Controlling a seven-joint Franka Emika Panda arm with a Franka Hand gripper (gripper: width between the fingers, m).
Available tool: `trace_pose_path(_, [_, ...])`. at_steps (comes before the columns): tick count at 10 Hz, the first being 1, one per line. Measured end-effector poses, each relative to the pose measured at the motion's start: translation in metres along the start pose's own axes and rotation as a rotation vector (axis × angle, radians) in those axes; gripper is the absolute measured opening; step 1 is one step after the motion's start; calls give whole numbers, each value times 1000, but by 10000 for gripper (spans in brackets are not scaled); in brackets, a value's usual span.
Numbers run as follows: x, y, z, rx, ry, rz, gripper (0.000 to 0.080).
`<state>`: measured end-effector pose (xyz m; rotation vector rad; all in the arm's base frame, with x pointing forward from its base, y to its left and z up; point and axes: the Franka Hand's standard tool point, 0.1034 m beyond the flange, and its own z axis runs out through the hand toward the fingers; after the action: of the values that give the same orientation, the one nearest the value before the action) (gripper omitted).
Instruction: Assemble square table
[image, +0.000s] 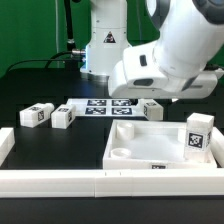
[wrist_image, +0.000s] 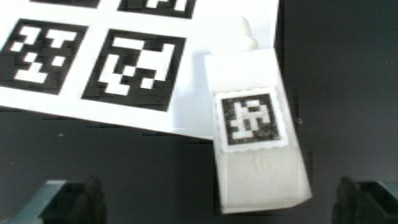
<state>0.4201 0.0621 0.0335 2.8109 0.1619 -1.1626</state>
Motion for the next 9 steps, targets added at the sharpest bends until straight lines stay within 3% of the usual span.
trace_pose_path(3, [-8,-8,2,37,-186,-2,649])
trace_pose_path(9, [2,-10,30,29,-160,7,649])
